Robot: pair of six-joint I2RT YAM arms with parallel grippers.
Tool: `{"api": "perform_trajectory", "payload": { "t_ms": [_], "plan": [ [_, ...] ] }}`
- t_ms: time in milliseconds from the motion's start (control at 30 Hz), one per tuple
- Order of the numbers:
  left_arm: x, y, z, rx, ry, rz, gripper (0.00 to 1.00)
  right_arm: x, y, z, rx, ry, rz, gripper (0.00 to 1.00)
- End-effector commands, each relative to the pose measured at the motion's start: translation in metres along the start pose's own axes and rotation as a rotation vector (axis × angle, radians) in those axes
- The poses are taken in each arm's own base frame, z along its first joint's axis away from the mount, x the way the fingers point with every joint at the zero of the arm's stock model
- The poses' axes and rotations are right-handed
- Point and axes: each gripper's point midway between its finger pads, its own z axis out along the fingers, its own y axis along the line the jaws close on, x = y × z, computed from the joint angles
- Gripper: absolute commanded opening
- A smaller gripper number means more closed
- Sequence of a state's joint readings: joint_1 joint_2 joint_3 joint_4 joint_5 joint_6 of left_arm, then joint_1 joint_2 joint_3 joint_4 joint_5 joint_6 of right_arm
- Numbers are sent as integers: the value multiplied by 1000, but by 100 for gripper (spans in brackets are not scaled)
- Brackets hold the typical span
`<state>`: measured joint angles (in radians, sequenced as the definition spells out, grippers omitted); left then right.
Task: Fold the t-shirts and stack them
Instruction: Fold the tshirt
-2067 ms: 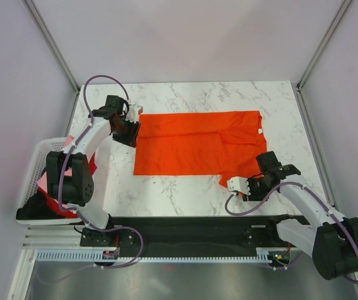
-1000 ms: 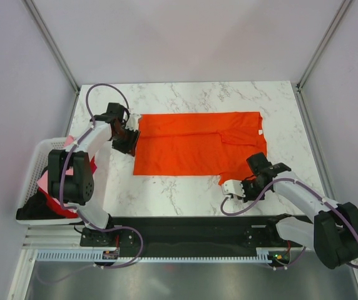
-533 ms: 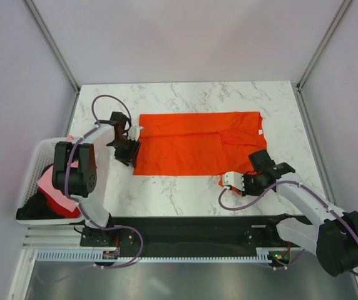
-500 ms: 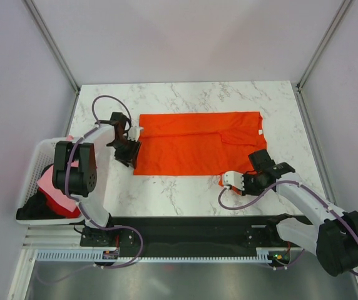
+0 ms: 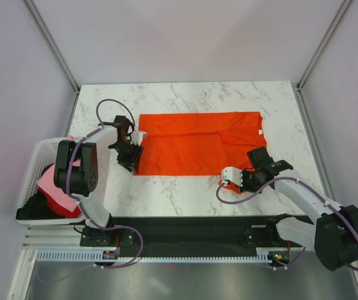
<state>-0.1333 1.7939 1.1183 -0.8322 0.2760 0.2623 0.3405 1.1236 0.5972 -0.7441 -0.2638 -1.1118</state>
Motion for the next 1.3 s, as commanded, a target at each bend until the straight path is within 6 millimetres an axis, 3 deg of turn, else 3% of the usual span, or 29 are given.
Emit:
{"api": "perform_trajectory", "payload": {
  "t_ms": [0, 167, 400, 533, 867, 1133, 1267],
  "plan": [
    [7, -18, 9, 71, 35, 31, 42, -9, -12, -3, 34, -20, 4, 0],
    [9, -23, 13, 79, 55, 34, 32, -9, -14, -2, 39, -21, 12, 0],
    [11, -22, 6, 61, 52, 37, 2, -12, -27, -8, 112, -24, 98, 0],
    [-6, -24, -8, 60, 11, 46, 2, -16, -45, -24, 182, -46, 194, 0],
    [-46, -28, -38, 66, -74, 66, 2, -32, -131, -86, 438, -112, 315, 0],
    [-84, -20, -56, 31, -121, 91, 2, -30, -199, -107, 562, -127, 387, 0],
    [-93, -12, -58, 15, -125, 88, 2, -30, -228, -107, 600, -125, 403, 0]
  ]
}}
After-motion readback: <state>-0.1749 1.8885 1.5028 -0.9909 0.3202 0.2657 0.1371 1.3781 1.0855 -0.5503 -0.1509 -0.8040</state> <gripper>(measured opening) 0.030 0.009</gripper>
